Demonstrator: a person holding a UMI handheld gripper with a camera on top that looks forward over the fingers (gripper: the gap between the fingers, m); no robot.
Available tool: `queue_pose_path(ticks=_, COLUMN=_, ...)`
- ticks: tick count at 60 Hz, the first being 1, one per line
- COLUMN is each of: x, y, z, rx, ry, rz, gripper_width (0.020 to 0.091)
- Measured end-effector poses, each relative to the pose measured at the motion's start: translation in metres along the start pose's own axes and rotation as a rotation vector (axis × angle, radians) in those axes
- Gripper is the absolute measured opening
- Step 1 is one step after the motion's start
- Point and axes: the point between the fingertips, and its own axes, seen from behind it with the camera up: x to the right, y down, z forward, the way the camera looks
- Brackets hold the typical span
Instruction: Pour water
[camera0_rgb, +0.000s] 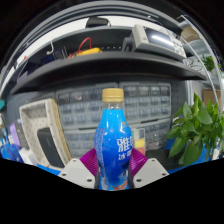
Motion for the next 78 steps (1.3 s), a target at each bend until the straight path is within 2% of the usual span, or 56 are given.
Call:
queue_pose_path(ticks=7, x=0.019, y=0.045, z=0.011, rx=-0.07, ry=0.004, rz=-0.051, gripper_width=0.0385)
queue_pose_path(ticks=24, x=0.045, y=0.126, z=0.028, rx=-0.148, ry=0.007, rz=-0.122, gripper_width=0.0394)
queue_pose_path(ticks=26, x=0.044, y=0.118, z=0.028, rx=-0.093, ry=0.001, rz=-0.109, gripper_width=0.0403)
queue_pose_path(ticks=38, x=0.048, y=0.118, z=0.022, rx=-0.036, ry=0.012, rz=-0.076, gripper_width=0.0504)
queue_pose_path(ticks=42, x=0.05, y=0.128, z=0.02, rx=-0.083, ry=0.031, rz=-0.08, gripper_width=0.0553)
queue_pose_path(ticks=45, x=0.054, y=0.136, z=0.017, rx=-0.121, ry=0.054, rz=-0.096, gripper_width=0.0663)
queue_pose_path(ticks=53, x=0.056, y=0.147, z=-0.004, rx=-0.161, ry=0.09, rz=-0.07, gripper_width=0.0778)
queue_pose_path(ticks=68, x=0.031, y=0.161, z=-0.096, rx=-0.261, ry=0.107, rz=-0.049, gripper_width=0.0796)
queue_pose_path(ticks=73, x=0.012, y=0.147, z=-0.127, rx=-0.262, ry=0.103, rz=-0.041, gripper_width=0.0796)
queue_pose_path(ticks=78, x=-0.011, y=0.12, z=-0.151, rx=-0.228, ry=0.094, rz=-0.03, gripper_width=0.0798)
